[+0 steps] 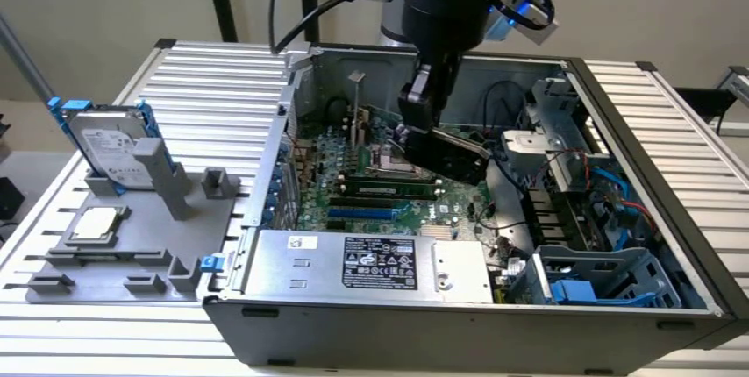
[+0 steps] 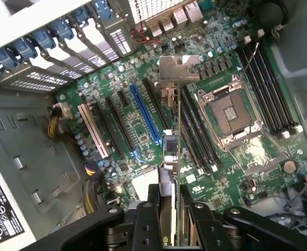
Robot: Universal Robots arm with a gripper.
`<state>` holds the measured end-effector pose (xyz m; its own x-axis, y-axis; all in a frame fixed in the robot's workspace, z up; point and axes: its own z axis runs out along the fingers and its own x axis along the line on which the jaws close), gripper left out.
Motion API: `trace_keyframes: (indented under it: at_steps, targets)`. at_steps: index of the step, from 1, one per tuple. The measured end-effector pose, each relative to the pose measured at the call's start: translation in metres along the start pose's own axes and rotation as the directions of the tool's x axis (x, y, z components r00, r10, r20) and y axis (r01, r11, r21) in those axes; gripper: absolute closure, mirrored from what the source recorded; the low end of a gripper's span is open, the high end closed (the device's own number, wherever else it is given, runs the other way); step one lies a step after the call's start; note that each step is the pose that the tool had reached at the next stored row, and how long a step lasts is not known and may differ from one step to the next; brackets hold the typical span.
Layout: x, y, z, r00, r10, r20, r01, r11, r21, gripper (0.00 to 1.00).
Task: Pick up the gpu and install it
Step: 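Insert the gpu into the slot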
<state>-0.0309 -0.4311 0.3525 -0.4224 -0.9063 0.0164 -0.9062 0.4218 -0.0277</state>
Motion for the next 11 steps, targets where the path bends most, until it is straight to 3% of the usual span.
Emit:
trace_keyframes:
  at_steps: [5, 11]
  targets:
    - [0.000, 0.0001, 0.0041, 0.9959, -0.090, 0.0025, 0.090, 0.9959, 0.0016, 0.74]
    - [0.000, 0.0006, 0.0114, 0.9803, -0.198, 0.0064, 0.198, 0.9803, 0.0054, 0.74]
